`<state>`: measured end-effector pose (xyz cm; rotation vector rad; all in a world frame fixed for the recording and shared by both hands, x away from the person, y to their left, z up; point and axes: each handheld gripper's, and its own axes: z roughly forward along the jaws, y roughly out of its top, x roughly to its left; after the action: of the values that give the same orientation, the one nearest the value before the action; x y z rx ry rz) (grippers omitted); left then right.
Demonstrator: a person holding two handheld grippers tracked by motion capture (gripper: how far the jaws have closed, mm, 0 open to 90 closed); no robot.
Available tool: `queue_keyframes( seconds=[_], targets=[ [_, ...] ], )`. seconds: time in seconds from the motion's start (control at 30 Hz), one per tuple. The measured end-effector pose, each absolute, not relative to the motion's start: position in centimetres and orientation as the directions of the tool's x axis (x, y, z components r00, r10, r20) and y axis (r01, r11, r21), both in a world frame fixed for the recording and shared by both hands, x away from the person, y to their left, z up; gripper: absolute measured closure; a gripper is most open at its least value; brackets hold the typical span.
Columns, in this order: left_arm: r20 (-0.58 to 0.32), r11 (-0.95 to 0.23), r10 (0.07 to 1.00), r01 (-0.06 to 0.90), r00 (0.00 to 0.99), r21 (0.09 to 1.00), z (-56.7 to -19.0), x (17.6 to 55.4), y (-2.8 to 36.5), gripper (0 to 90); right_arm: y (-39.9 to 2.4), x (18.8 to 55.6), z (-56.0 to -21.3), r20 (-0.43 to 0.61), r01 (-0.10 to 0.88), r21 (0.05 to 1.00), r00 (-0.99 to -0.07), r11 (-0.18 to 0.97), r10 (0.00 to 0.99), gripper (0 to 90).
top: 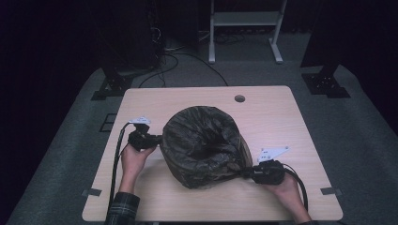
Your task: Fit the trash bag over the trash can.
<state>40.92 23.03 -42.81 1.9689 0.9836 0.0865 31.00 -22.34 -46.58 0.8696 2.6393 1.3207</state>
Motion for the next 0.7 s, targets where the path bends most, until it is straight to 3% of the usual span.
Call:
queue_keyframes(
  seconds=[0.17,0.4,0.57,0.7],
  targets=[
    [-0.274,-0.265,0.68,0.577,0.68,0.773,-41.3,40.1,23.6,48.2,-23.5,30.9,-44.7,0.194,0.459,0.788,-0.817,0.41,0.543,43.7],
    [-0.196,-0.307,0.701,0.539,0.685,0.784,-40.1,38.1,24.7,16.8,-25.0,30.6,-40.7,0.185,0.412,0.847,-0.821,0.336,0.541,15.4],
    [-0.135,-0.364,0.71,0.524,0.691,0.77,-40.2,36.1,25.7,2.7,-25.4,30.6,-38.1,0.126,0.35,0.88,-0.824,0.321,0.553,9.6],
    [-0.113,-0.398,0.704,0.521,0.701,0.755,-40.9,34.6,26.7,0.8,-25.4,30.7,-36.0,0.073,0.276,0.907,-0.847,0.317,0.527,9.5]
  ],
)
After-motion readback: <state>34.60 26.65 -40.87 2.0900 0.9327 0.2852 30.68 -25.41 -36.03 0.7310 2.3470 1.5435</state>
